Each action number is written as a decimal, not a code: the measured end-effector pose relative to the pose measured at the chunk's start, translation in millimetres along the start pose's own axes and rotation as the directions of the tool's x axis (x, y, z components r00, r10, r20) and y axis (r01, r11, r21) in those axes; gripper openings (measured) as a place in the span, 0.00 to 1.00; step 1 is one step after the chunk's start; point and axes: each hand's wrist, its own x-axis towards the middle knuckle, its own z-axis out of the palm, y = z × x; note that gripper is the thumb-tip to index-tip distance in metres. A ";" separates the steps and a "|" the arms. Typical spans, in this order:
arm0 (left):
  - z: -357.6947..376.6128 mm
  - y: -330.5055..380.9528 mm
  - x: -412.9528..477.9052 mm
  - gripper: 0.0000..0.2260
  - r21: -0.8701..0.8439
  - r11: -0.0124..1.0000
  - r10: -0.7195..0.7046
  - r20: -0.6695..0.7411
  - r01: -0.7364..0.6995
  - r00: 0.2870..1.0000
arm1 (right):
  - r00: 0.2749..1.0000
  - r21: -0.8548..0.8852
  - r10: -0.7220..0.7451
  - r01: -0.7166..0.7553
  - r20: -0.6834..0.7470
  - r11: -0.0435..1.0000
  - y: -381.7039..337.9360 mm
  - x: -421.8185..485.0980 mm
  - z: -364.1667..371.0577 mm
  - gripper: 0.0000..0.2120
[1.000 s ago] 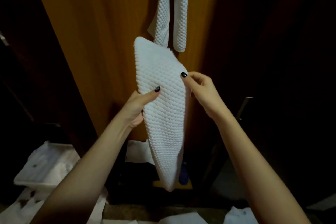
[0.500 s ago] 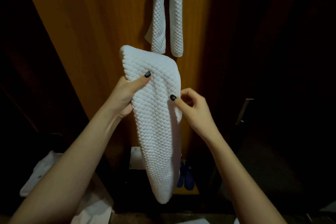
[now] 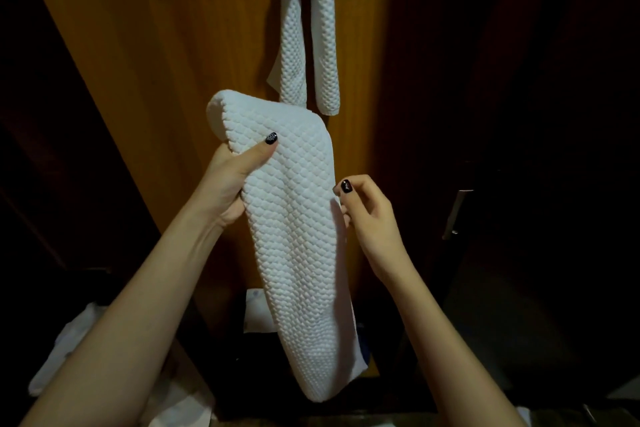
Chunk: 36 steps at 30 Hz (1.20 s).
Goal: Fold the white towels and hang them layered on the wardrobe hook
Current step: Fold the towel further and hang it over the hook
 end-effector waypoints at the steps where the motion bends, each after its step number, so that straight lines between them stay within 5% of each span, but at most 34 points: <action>1: 0.5 -0.6 -0.5 0.14 0.002 1.000 -0.002 0.004 0.002 1.000 | 1.000 -0.005 -0.002 0.002 0.011 1.000 -1.3 1.9 -1.7 0.04; 13: -4.4 -3.2 -11.7 0.13 0.015 1.000 0.003 0.070 -0.004 0.998 | 0.988 0.105 0.150 -0.154 0.046 0.983 -26.6 30.9 -0.7 0.06; 18: -5.0 -4.1 -20.5 0.13 0.084 0.995 0.034 0.129 -0.045 0.991 | 0.903 0.148 0.391 -0.417 0.177 0.897 -29.3 35.4 -4.2 0.04; 28: -12.5 -7.6 -26.7 0.14 0.046 0.999 -0.017 0.110 0.012 0.994 | 0.921 -0.093 0.244 -0.226 0.305 0.970 -35.3 35.1 -3.6 0.14; 36: -7.8 -14.1 -29.0 0.17 -0.124 0.992 -0.016 0.001 0.016 1.000 | 0.936 0.146 0.178 -0.230 0.304 0.962 -52.1 47.7 5.4 0.07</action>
